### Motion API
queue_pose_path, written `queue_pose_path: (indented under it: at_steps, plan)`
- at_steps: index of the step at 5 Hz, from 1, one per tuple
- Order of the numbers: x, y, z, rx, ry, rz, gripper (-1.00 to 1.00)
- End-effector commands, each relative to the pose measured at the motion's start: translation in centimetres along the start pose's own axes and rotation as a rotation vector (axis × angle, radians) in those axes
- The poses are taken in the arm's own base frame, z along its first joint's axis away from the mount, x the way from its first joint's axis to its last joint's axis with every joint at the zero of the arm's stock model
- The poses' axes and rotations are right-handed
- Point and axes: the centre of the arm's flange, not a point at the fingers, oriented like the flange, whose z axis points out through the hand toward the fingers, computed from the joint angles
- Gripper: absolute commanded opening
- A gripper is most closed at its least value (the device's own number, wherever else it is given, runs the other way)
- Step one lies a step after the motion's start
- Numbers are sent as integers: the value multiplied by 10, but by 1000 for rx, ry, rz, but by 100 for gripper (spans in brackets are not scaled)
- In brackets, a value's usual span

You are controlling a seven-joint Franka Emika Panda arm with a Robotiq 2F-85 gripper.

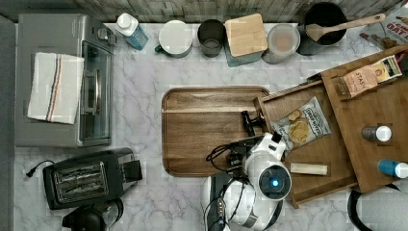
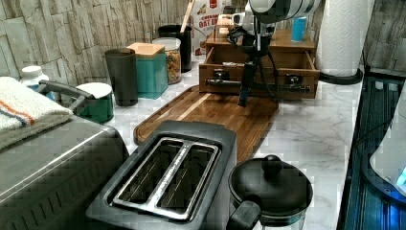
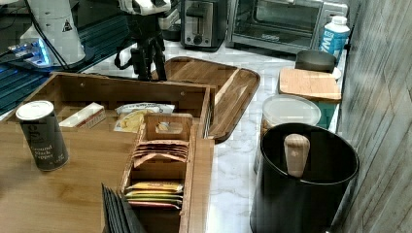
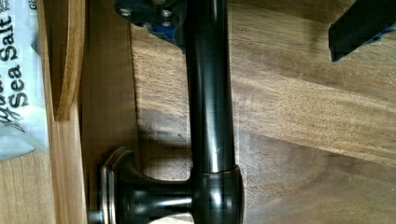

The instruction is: Open the drawer.

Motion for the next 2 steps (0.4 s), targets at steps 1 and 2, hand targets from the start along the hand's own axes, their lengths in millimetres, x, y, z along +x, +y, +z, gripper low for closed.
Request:
queue_pose_path:
  at_steps: [1, 2]
  plan:
    - [-7, -122, 9, 131, -65, -297, 100]
    - [-7, -122, 9, 130, -64, -296, 100]
